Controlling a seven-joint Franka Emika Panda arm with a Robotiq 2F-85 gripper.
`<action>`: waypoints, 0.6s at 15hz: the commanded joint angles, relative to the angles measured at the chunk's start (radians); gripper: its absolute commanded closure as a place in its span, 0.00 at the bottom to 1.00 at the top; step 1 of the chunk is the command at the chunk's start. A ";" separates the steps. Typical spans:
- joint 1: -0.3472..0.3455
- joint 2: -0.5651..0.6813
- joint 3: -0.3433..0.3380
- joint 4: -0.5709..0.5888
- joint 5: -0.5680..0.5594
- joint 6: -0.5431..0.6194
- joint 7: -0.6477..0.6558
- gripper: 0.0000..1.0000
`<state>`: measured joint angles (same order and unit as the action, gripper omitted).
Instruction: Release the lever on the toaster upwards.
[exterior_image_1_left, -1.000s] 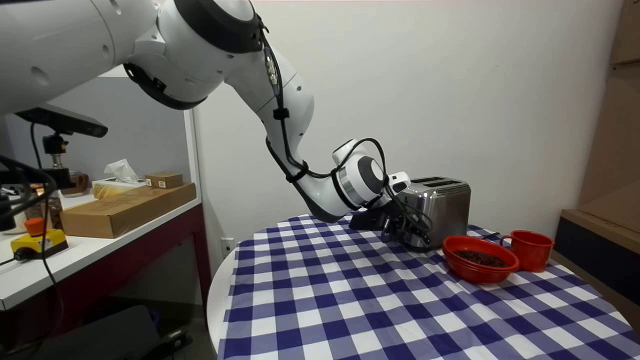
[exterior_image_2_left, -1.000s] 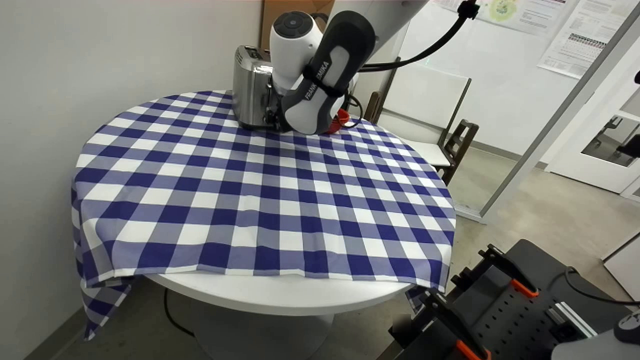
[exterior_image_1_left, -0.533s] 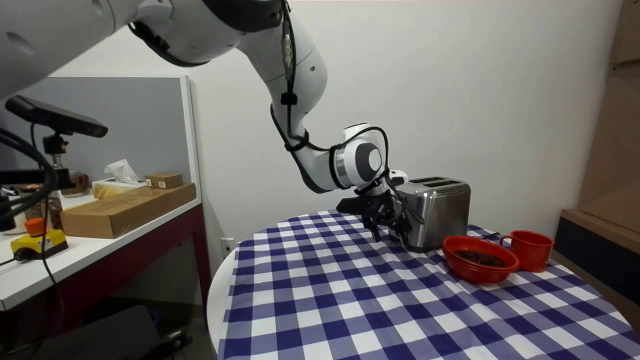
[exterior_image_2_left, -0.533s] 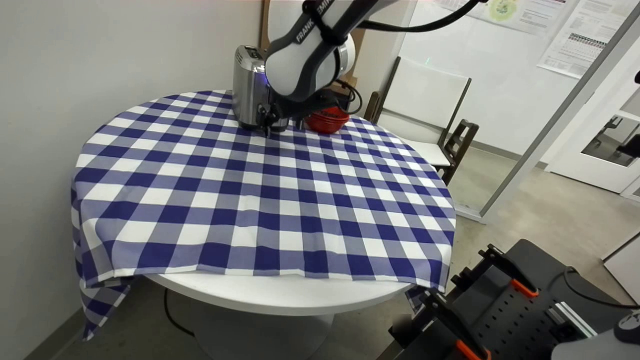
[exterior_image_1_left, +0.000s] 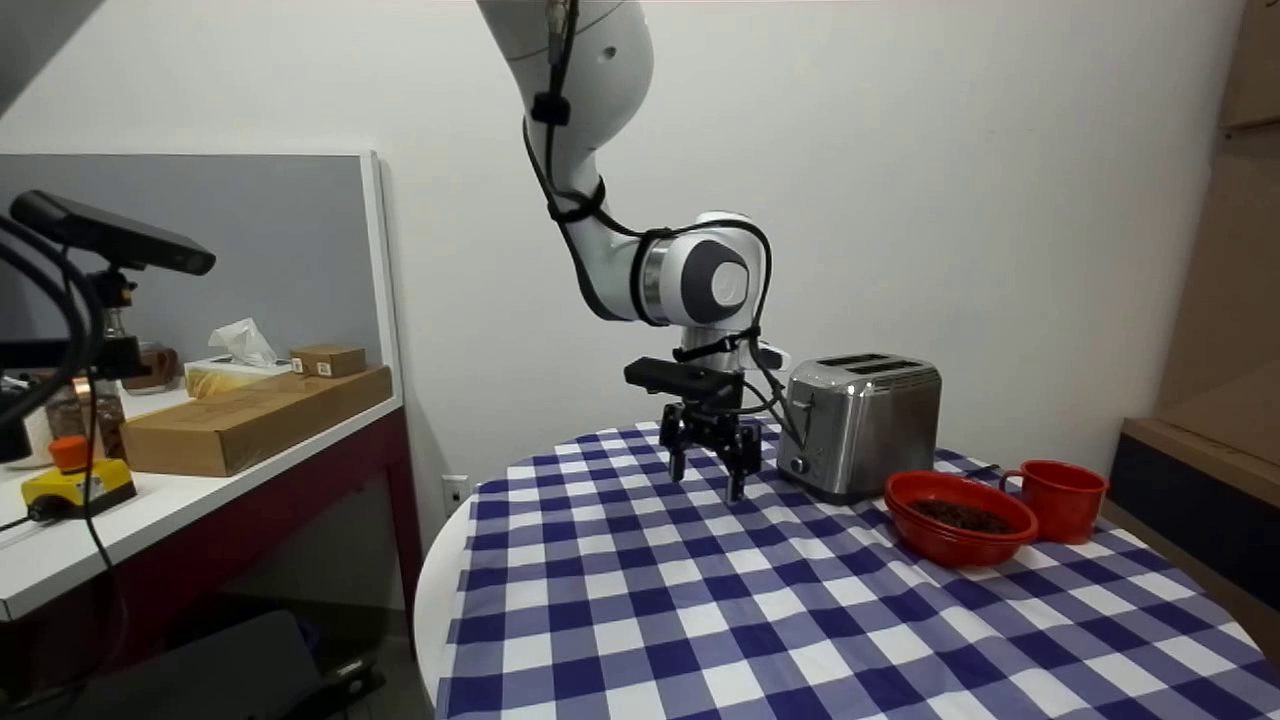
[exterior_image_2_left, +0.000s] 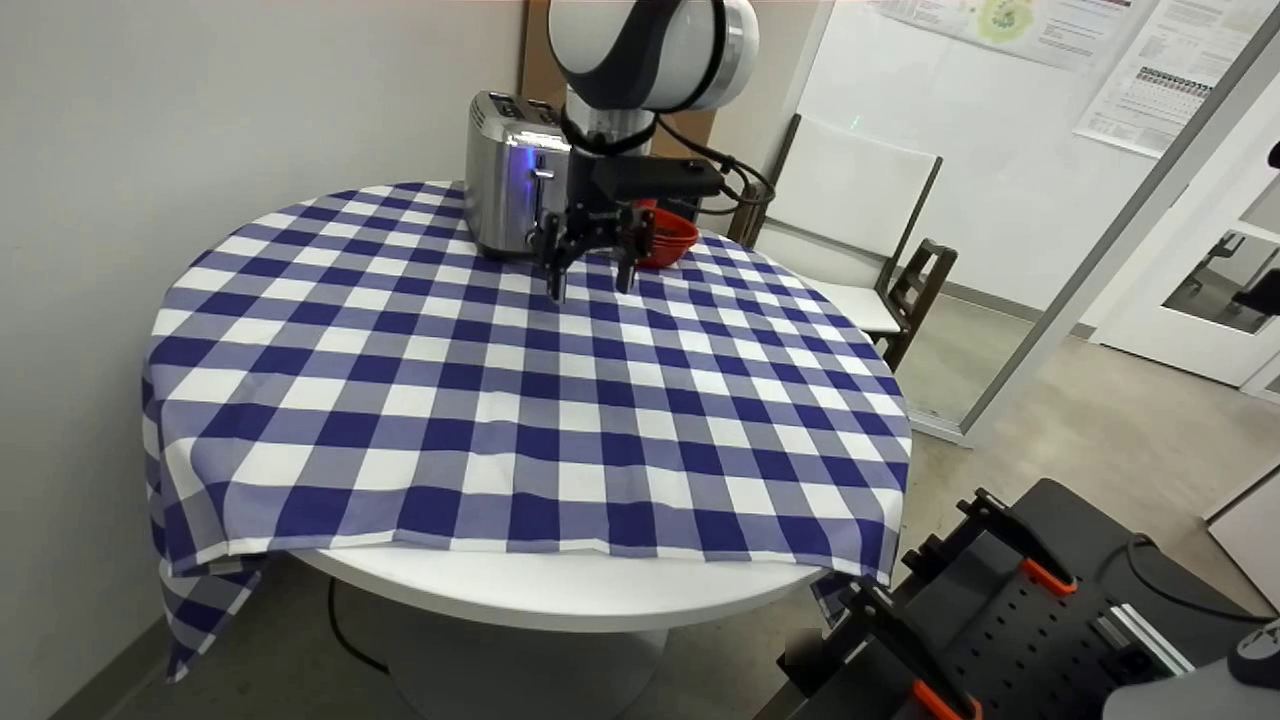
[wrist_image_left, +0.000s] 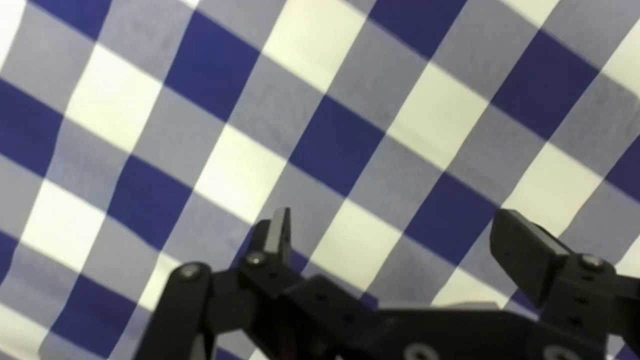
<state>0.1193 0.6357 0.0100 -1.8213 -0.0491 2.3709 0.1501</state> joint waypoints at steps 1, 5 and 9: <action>-0.034 -0.162 0.041 -0.252 0.064 0.035 -0.034 0.00; -0.033 -0.323 0.031 -0.477 0.058 0.162 -0.026 0.00; -0.023 -0.513 0.009 -0.704 0.008 0.339 -0.007 0.00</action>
<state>0.0942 0.3006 0.0318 -2.3299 -0.0120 2.6004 0.1424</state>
